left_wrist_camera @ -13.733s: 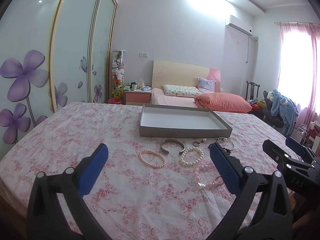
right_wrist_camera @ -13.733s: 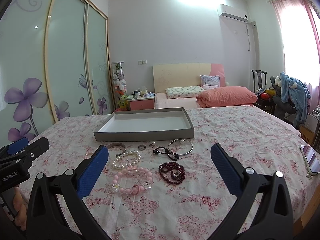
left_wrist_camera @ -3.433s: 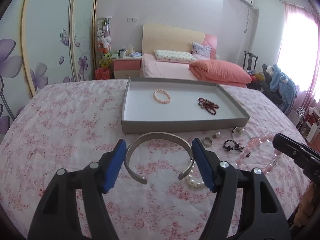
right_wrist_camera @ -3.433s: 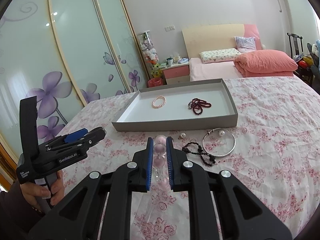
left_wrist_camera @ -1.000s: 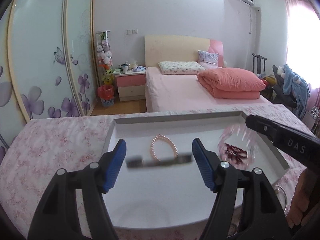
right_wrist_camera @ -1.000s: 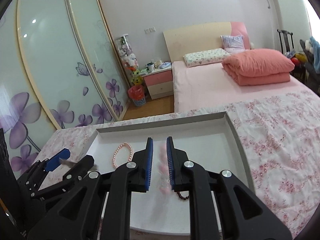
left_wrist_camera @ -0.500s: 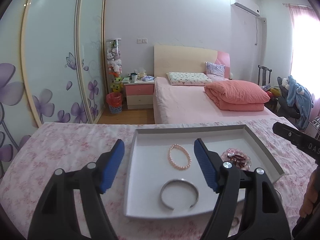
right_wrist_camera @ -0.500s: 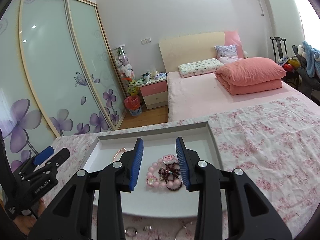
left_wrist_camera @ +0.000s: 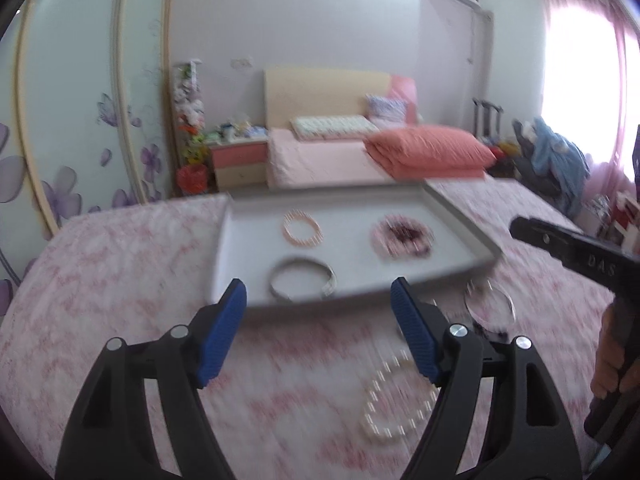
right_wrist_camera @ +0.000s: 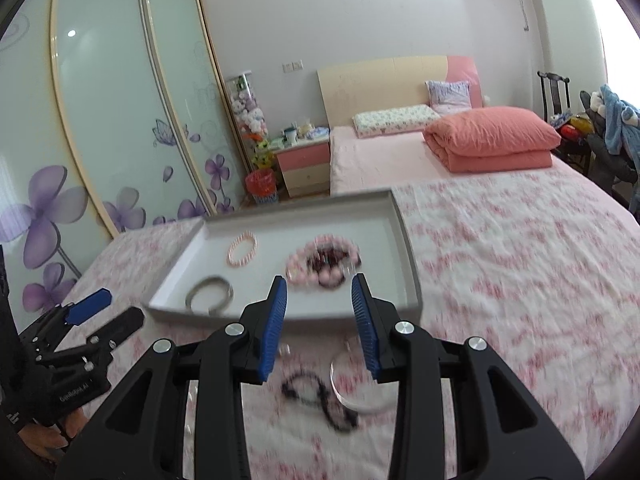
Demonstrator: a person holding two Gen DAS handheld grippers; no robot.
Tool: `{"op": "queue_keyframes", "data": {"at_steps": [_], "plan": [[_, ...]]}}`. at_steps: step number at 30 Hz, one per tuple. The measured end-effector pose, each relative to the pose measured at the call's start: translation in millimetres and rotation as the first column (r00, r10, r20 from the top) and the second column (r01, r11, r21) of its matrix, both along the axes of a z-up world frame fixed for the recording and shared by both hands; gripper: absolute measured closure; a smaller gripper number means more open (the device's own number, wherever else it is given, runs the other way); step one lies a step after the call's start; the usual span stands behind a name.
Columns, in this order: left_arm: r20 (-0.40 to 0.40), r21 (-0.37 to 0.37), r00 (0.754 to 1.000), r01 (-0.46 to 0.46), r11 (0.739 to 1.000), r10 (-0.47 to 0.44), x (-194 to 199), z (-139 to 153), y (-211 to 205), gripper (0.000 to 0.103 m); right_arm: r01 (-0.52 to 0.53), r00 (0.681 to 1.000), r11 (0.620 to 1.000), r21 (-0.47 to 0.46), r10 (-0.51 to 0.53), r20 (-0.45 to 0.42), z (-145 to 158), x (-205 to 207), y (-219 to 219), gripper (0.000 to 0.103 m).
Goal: Organize jewelry
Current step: 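Grasp the white pearl bracelet with the left tool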
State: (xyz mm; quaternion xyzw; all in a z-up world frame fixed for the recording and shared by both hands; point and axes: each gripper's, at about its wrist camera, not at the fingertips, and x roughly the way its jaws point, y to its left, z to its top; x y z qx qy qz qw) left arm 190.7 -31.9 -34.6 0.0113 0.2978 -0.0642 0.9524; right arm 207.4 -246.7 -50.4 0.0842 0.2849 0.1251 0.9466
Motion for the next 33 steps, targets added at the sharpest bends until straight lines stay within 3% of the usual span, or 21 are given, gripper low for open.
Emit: {"op": "queue_keyframes", "data": {"at_steps": [5, 14, 26, 29, 31, 33], "plan": [[-0.093, 0.005, 0.993, 0.069, 0.998, -0.068, -8.5, -21.8, -9.6, 0.032, -0.001, 0.998, 1.000, -0.007, 0.001, -0.055, -19.7, -15.2, -3.6, 0.068], [-0.210, 0.035, 0.966, 0.164, 0.986, -0.153, -6.7, -47.8, -24.4, 0.050, 0.012, 0.993, 1.000, 0.005, -0.011, -0.121, -41.3, -24.6, -12.5, 0.068], [-0.289, 0.069, 0.944, 0.186, 0.980, -0.159, -0.9, -66.6, -32.2, 0.064, 0.022, 0.991, 1.000, 0.012, -0.020, -0.132, -44.5, -22.9, -18.1, 0.067], [-0.288, 0.074, 0.944, 0.192, 0.979, -0.164, 0.1, -66.5, -33.2, 0.073, 0.026, 0.991, 1.000, 0.010, -0.024, -0.135, -45.3, -21.5, -19.0, 0.067], [-0.287, 0.083, 0.944, 0.193, 0.978, -0.162, 0.0, -66.3, -34.2, 0.090, 0.026, 0.990, 1.000, 0.010, -0.024, -0.138, -46.4, -20.8, -19.5, 0.067], [-0.286, 0.094, 0.946, 0.184, 0.978, -0.151, -0.7, -65.9, -33.4, 0.092, 0.027, 0.990, 1.000, 0.010, -0.025, -0.142, -47.2, -20.4, -19.8, 0.067]]}}
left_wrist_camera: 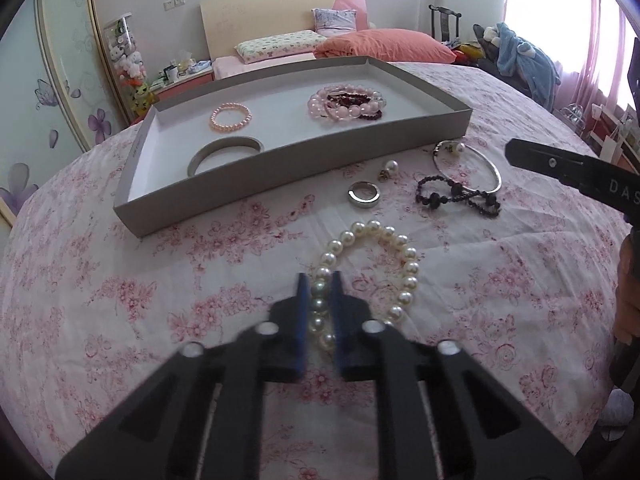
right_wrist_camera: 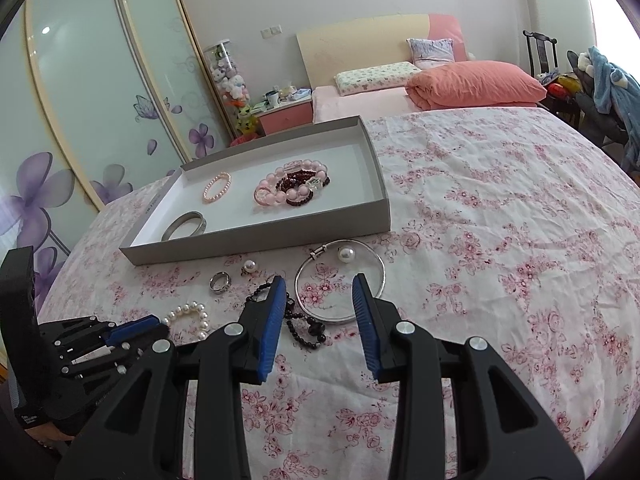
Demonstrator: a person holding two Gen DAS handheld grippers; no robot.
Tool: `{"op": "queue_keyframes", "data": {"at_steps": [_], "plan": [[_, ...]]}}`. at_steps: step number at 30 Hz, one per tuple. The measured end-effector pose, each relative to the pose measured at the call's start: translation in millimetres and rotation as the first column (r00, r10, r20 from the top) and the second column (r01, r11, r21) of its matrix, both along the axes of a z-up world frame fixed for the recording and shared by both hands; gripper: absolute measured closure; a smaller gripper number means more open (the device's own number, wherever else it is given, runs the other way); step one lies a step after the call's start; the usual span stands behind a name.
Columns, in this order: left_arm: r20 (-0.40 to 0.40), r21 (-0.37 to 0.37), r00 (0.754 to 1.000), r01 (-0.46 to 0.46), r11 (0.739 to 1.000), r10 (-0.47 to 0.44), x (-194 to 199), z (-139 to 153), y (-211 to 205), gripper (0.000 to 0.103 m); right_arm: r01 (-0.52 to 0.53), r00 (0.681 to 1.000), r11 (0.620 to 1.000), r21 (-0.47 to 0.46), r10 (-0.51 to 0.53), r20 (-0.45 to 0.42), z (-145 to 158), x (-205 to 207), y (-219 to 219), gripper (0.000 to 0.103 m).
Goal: Organize jewelry
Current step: 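Grasp the white pearl bracelet with the left tool, then lift the white pearl bracelet with the left tool while the right tool reaches toward a silver ring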
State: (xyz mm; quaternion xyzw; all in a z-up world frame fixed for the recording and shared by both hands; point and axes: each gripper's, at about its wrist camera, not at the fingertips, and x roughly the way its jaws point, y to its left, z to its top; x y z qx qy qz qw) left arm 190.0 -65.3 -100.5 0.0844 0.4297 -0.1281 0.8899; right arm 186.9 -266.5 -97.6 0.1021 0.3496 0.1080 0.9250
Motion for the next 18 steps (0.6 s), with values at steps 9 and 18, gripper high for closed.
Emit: {"op": "queue_keyframes", "data": {"at_steps": [9, 18], "plan": [[-0.006, 0.016, 0.993, -0.121, 0.992, 0.122, 8.4, 1.4, 39.9, 0.093, -0.069, 0.998, 0.997, -0.023, 0.069, -0.009, -1.9, -1.5, 11.3, 0.067], [-0.010, 0.029, 0.971, -0.240, 0.970, 0.240, 12.7, 4.3, 85.6, 0.093, -0.174, 0.983, 0.977, -0.120, 0.166, -0.074, -13.1, 9.7, 40.4, 0.067]]}}
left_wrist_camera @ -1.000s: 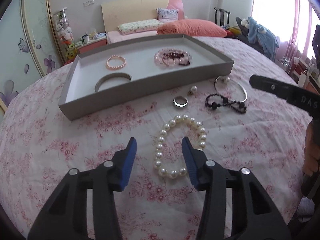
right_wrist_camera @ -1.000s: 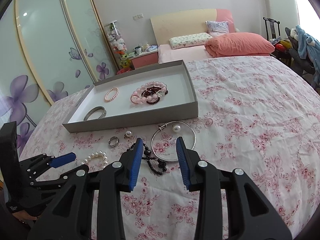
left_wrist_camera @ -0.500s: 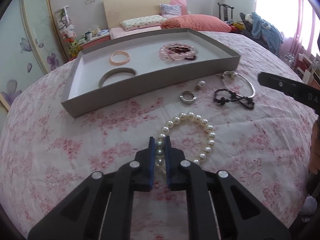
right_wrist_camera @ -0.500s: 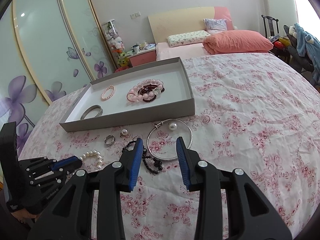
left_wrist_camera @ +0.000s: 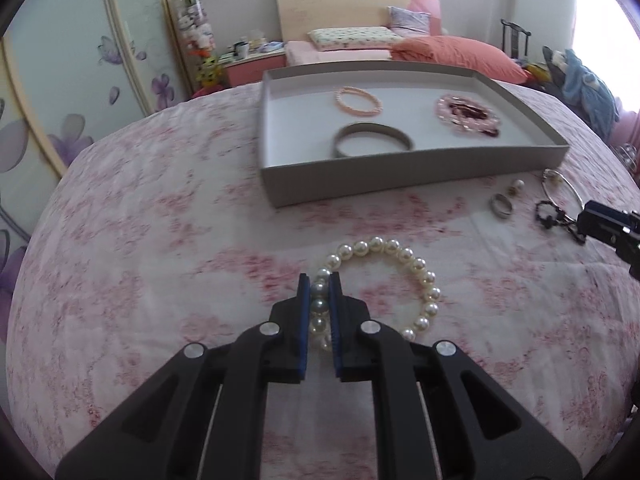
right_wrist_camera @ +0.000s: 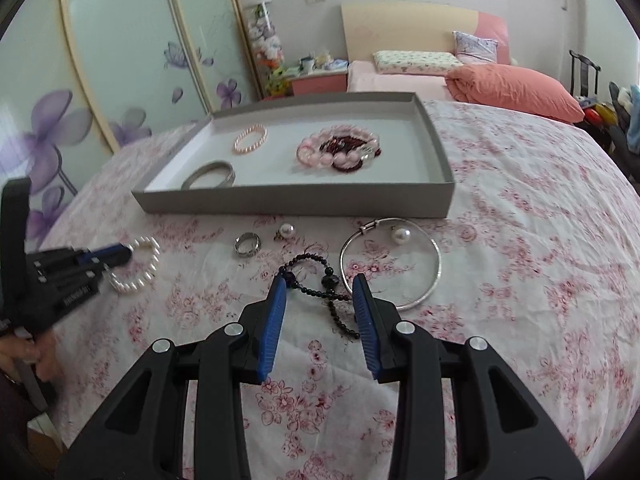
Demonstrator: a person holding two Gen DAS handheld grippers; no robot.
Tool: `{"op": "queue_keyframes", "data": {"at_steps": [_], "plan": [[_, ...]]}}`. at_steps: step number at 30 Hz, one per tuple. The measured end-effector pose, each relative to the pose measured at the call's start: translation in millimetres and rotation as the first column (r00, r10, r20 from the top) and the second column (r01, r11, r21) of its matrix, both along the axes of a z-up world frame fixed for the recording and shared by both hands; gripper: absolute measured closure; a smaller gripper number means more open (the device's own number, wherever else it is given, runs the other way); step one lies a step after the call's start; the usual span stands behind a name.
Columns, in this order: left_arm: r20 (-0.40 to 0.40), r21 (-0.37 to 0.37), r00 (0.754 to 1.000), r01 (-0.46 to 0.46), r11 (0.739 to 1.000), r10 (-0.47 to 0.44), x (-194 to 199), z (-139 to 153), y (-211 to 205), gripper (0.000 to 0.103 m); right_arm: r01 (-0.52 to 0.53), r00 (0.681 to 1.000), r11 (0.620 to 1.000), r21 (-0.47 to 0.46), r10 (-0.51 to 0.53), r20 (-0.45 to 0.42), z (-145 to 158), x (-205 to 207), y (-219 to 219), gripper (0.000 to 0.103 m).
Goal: Organize jewelry
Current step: 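Lift the white pearl bracelet with the left tool while the right tool reaches toward a silver ring, then grasp the black bead bracelet with the right tool while the left tool holds the pearl bracelet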
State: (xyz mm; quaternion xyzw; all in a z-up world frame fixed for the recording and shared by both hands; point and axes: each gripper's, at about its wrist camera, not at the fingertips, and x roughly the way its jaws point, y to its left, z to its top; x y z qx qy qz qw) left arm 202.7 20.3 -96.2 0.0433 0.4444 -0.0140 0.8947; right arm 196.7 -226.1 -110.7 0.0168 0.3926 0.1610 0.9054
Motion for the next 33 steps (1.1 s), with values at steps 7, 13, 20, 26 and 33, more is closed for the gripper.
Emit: {"op": "queue_keyframes", "data": {"at_steps": [7, 13, 20, 26, 33], "plan": [[0.001, -0.002, 1.000, -0.015, 1.000, 0.015, -0.6, 0.6, 7.5, 0.093, -0.040, 0.999, 0.997, -0.072, 0.038, -0.031, -8.9, 5.4, 15.1, 0.067], [0.003, 0.003, 1.000, -0.014, 1.000, 0.014, 0.7, 0.8, 7.4, 0.093, -0.091, 0.995, 0.991, -0.093, 0.087, -0.050, -10.6, -0.2, 23.7, 0.070], [0.003, 0.004, 1.000, -0.014, 1.000, 0.014, 0.6, 1.0, 6.0, 0.093, -0.080, 0.996, 0.989, -0.127, 0.074, -0.053, -11.6, 5.8, 27.8, 0.072], [0.002, 0.001, 1.000, -0.015, 1.000, 0.015, 0.8, 1.4, 7.0, 0.093, -0.082, 0.996, 0.990, -0.114, 0.076, -0.055, -11.8, 3.7, 25.1, 0.098], [0.027, -0.045, 0.999, -0.019, 0.999, 0.020, -4.5, 7.4, 8.4, 0.093, -0.061, 0.998, 0.998, -0.005, 0.061, 0.031, 12.6, -13.0, 11.0, 0.099]]}}
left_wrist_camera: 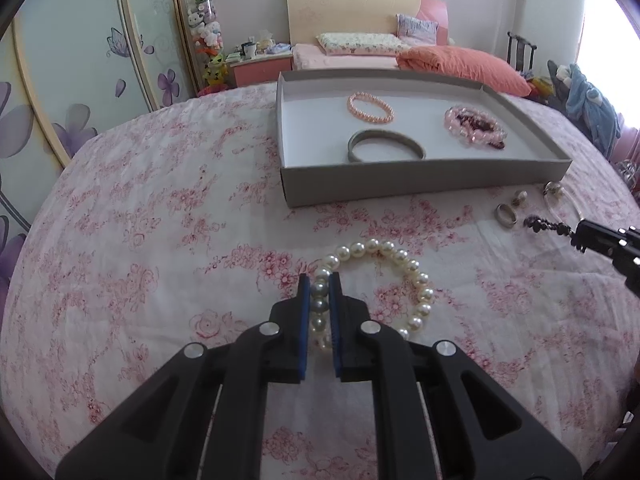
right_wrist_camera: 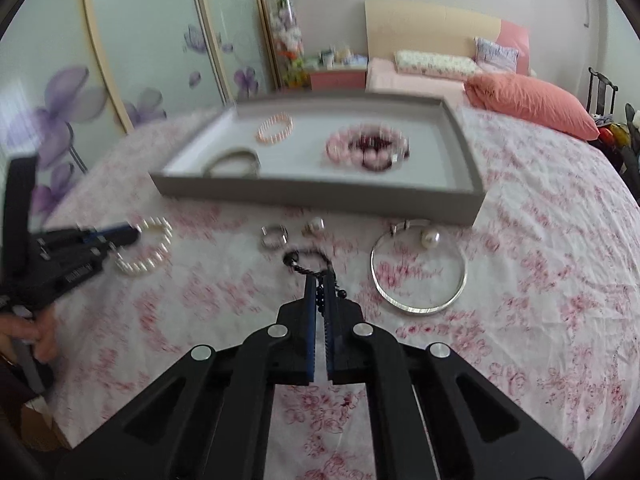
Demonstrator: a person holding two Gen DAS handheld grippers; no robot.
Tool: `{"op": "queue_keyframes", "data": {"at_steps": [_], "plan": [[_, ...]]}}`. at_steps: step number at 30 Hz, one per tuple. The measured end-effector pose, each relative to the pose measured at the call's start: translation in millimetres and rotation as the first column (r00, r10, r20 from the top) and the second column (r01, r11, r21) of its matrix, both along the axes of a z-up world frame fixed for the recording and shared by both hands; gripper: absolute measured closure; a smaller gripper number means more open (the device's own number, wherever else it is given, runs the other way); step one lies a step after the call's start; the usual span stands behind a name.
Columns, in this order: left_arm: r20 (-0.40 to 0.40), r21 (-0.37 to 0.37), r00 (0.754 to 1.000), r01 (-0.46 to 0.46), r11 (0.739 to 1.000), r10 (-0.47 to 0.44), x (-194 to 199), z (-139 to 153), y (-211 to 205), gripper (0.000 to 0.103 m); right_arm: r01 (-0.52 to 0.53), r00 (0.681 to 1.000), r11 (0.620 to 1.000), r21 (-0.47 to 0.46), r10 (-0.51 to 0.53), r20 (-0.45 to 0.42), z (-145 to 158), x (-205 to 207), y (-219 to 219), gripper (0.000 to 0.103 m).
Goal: Organize jewelry
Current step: 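Grasp the black bead bracelet with the right tool while the left tool holds the pearl bracelet, then carry the pearl and black bead bracelets up and over the grey tray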
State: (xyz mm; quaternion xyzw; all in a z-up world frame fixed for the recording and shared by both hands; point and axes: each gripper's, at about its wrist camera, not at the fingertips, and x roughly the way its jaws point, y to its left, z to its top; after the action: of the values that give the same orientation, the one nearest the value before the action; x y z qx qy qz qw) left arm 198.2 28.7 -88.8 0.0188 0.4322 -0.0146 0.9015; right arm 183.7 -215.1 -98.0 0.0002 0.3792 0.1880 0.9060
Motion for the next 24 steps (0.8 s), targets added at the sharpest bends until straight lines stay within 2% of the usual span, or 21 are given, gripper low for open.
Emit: {"op": "queue_keyframes", "data": {"at_steps": [8, 17, 24], "plan": [[0.122, -0.087, 0.992, 0.027, 0.996, -0.017, -16.0, 32.7, -4.2, 0.093, 0.008, 0.994, 0.995, 0.104, -0.019, 0.107, 37.2, -15.3, -10.6, 0.099], [0.212, -0.128, 0.976, 0.068, 0.989, -0.040, -31.2, 60.2, -13.5, 0.093, -0.005, 0.981, 0.982, 0.187, -0.032, 0.193, 64.7, -26.4, -13.0, 0.099], [0.275, -0.144, 0.961, 0.087, 0.986, -0.044, -44.1, 79.5, -19.1, 0.093, -0.011, 0.965, 0.977, 0.215, -0.046, 0.258, 79.9, -35.9, -15.1, 0.099]]}}
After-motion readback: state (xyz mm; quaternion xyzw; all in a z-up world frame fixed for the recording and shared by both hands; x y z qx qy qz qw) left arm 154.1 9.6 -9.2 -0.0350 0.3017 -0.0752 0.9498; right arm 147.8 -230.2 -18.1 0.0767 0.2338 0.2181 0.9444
